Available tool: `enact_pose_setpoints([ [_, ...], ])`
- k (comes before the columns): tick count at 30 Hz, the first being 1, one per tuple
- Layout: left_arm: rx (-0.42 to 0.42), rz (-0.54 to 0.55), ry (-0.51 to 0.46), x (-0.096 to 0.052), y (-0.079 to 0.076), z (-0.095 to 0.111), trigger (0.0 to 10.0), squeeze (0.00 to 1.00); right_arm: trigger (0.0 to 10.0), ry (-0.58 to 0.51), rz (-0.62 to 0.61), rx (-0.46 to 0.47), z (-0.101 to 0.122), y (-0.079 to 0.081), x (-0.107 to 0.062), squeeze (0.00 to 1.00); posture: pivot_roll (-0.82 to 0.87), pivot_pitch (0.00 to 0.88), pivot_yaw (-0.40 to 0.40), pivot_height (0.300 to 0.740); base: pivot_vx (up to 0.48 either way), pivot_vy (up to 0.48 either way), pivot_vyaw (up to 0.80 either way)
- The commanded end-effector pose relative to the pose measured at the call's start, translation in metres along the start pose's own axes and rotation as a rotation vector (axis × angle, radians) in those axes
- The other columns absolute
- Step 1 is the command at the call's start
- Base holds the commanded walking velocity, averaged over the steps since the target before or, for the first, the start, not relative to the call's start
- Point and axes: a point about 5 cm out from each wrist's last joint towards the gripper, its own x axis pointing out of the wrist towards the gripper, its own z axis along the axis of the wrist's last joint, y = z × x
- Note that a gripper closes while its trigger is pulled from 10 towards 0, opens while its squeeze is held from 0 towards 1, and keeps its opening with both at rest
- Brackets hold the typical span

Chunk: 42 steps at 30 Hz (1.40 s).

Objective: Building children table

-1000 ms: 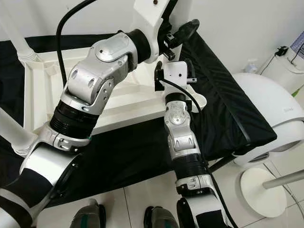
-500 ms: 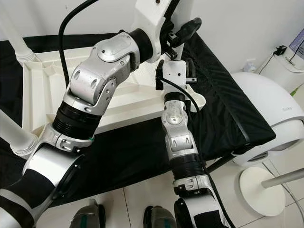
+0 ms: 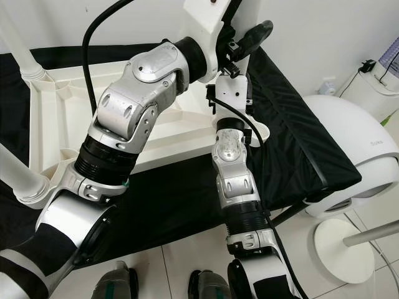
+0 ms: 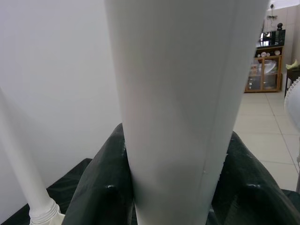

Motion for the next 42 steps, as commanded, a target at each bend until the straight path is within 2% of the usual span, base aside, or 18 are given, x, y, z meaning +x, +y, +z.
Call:
enact_pose_setpoints([
  [1,0.026,0.135,-0.007,-0.001,0.007,0.005,10.0,0.00,0.0,-0.020,-0.039,-0.011,0.005,-0.005,0.002,0.00,0.04,0.068,-0.079,0.740,0.000,0.000,0.00],
  [2,0.017,0.131,-0.008,0.000,0.006,0.005,10.0,0.00,3.7,-0.012,-0.044,-0.010,0.005,-0.005,0.002,0.00,0.04,0.068,-0.078,0.740,0.000,0.000,0.00],
  [3,0.010,0.127,-0.007,0.000,0.006,0.004,10.0,0.87,10.0,-0.007,-0.049,-0.008,0.004,-0.006,0.002,0.00,0.04,0.070,-0.078,0.740,0.000,0.000,0.00],
  [4,-0.011,0.114,-0.011,0.000,0.005,0.004,10.0,1.00,10.0,0.000,-0.052,-0.006,0.003,-0.007,0.003,0.00,0.04,0.071,-0.076,0.740,0.000,0.000,0.00],
  [11,-0.083,0.072,-0.025,-0.002,0.002,0.003,10.0,1.00,10.0,0.014,-0.073,-0.004,0.000,-0.015,0.006,0.00,0.03,0.076,-0.073,0.740,0.000,0.000,0.00],
  [18,-0.161,0.082,-0.037,-0.008,0.007,0.002,10.0,1.00,10.0,0.019,-0.122,-0.023,-0.002,-0.029,0.012,0.00,0.03,0.080,-0.070,0.740,0.000,0.000,0.00],
  [20,-0.210,0.108,-0.051,-0.015,0.019,0.003,10.0,1.00,10.0,0.026,-0.165,-0.038,-0.004,-0.041,0.015,0.00,0.03,0.080,-0.069,0.740,0.000,0.000,0.00],
  [24,-0.191,0.167,-0.025,-0.024,0.036,-0.002,10.0,1.00,10.0,0.036,-0.189,-0.047,-0.007,-0.051,0.017,0.00,0.03,0.080,-0.068,0.740,0.000,0.000,0.00],
  [25,-0.187,0.186,-0.009,-0.027,0.040,-0.007,10.0,0.44,10.0,0.042,-0.191,-0.049,-0.008,-0.053,0.016,0.00,0.03,0.080,-0.067,0.740,0.000,0.000,0.00],
  [26,-0.187,0.186,-0.009,-0.027,0.040,-0.007,10.0,0.44,10.0,0.042,-0.191,-0.049,-0.008,-0.053,0.016,0.00,0.03,0.080,-0.067,0.740,0.000,0.000,0.00],
  [27,-0.186,0.205,0.012,-0.030,0.044,-0.012,10.0,0.00,10.0,0.052,-0.195,-0.042,-0.010,-0.055,0.016,0.00,0.03,0.080,-0.066,0.740,0.000,0.000,0.00],
  [28,-0.186,0.205,0.012,-0.030,0.044,-0.012,10.0,0.00,10.0,0.052,-0.195,-0.042,-0.010,-0.055,0.016,0.00,0.03,0.080,-0.066,0.740,0.000,0.000,0.00],
  [29,-0.174,0.245,0.058,-0.036,0.051,-0.025,10.0,0.00,10.0,0.066,-0.206,-0.035,-0.013,-0.060,0.015,0.00,0.03,0.080,-0.063,0.740,0.000,0.000,0.00],
  [32,-0.156,0.271,0.093,-0.040,0.055,-0.034,10.0,0.00,10.0,0.073,-0.213,-0.039,-0.015,-0.063,0.014,0.00,0.03,0.078,-0.063,0.740,0.000,0.000,0.00],
  [35,-0.103,0.319,0.196,-0.049,0.058,-0.060,10.0,0.00,10.0,0.084,-0.233,-0.047,-0.018,-0.070,0.013,0.00,0.02,0.074,-0.061,0.740,0.000,0.000,0.00],
  [36,-0.103,0.319,0.196,-0.049,0.058,-0.060,10.0,0.00,10.0,0.084,-0.233,-0.047,-0.018,-0.070,0.013,0.00,0.02,0.074,-0.061,0.740,0.000,0.000,0.00],
  [39,-0.040,0.307,0.303,-0.055,0.050,-0.087,10.0,0.00,10.0,0.084,-0.238,-0.051,-0.018,-0.075,0.013,0.00,0.02,0.068,-0.061,0.740,0.000,0.000,0.00],
  [42,-0.027,0.288,0.337,-0.055,0.044,-0.097,10.0,0.00,10.0,0.083,-0.232,-0.053,-0.018,-0.076,0.014,0.00,0.02,0.067,-0.061,0.740,0.000,0.000,0.00],
])
